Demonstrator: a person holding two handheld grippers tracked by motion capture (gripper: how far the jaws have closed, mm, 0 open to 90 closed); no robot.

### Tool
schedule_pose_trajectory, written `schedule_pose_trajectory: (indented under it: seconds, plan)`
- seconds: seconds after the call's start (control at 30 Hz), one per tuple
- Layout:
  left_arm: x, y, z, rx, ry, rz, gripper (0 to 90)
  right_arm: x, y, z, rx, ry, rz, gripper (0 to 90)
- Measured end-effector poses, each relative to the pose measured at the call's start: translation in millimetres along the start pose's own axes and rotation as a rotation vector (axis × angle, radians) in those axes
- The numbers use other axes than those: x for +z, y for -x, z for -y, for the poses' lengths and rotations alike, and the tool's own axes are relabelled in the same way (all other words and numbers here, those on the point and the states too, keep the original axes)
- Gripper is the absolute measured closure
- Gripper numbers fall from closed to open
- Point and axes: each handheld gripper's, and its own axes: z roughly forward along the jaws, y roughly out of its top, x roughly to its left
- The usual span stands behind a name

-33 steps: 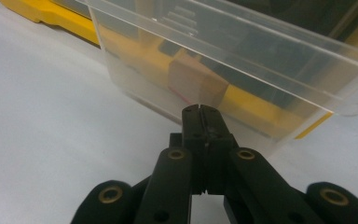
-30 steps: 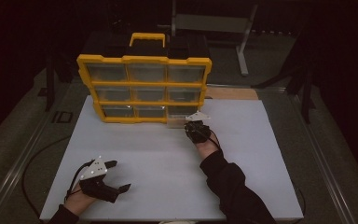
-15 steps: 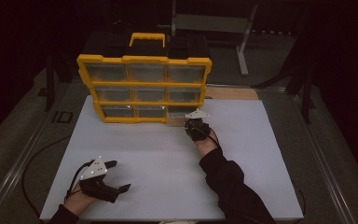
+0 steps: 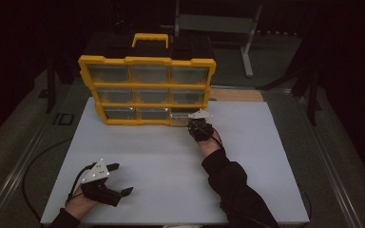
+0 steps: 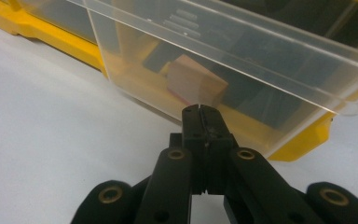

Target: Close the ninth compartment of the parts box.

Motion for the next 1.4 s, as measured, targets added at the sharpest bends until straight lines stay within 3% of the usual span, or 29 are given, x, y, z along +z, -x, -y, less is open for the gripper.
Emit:
schedule_pose_trajectory:
  seconds: [1.4]
  plan:
    - [0.0, -1.1, 0.6, -0.009, 0.005, 0.006, 0.1, 15.1, 7.4, -10.0, 0.0, -0.016, 0.042, 90.0]
